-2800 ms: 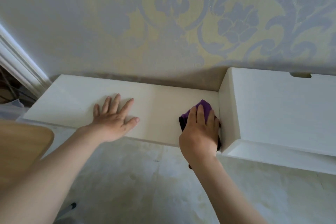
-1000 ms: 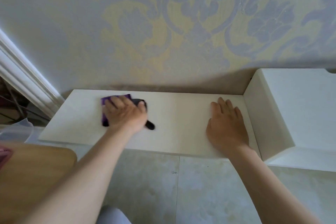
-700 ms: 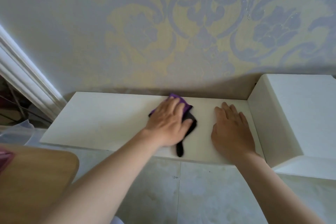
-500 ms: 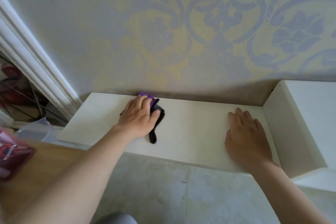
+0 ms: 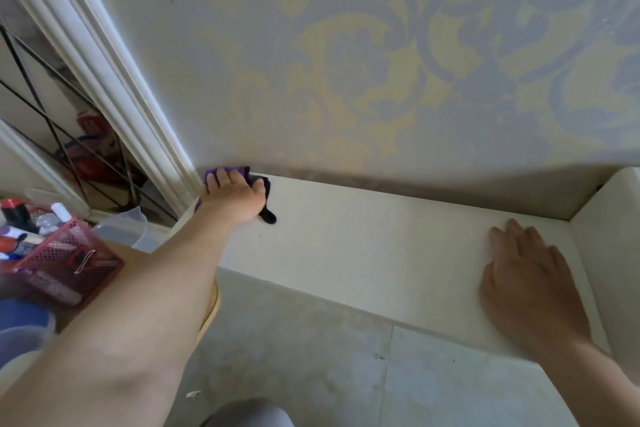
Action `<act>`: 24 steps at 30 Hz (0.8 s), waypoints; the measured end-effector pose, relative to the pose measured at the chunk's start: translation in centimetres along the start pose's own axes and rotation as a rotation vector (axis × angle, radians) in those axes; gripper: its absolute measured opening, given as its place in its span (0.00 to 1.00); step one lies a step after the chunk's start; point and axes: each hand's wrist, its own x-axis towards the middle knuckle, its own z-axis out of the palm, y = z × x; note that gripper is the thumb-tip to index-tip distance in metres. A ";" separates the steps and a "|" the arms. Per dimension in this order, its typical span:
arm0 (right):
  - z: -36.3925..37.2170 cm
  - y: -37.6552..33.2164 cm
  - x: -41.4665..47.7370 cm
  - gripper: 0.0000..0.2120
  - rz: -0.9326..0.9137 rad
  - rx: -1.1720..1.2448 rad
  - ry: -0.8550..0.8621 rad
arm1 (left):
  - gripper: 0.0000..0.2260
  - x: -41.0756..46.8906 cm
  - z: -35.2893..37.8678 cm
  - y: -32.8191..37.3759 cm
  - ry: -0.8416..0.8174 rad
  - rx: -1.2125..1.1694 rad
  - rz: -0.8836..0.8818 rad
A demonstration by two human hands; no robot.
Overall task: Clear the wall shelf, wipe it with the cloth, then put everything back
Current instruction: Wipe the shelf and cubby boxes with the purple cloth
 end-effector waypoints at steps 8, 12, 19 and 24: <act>-0.2 -0.2 -0.1 0.26 0.004 0.000 -0.015 | 0.35 -15.5 2.9 14.6 -0.118 0.023 0.479; -0.3 -0.1 -0.3 0.26 -0.007 0.041 0.005 | 0.35 -14.9 2.9 13.8 -0.100 0.017 0.653; -0.1 0.2 -0.2 0.27 -0.013 0.026 -0.001 | 0.32 -5.6 1.2 5.1 0.007 -0.035 0.376; 0.1 0.3 -0.2 0.27 -0.018 0.026 0.006 | 0.33 -1.0 0.4 0.2 0.036 -0.064 0.095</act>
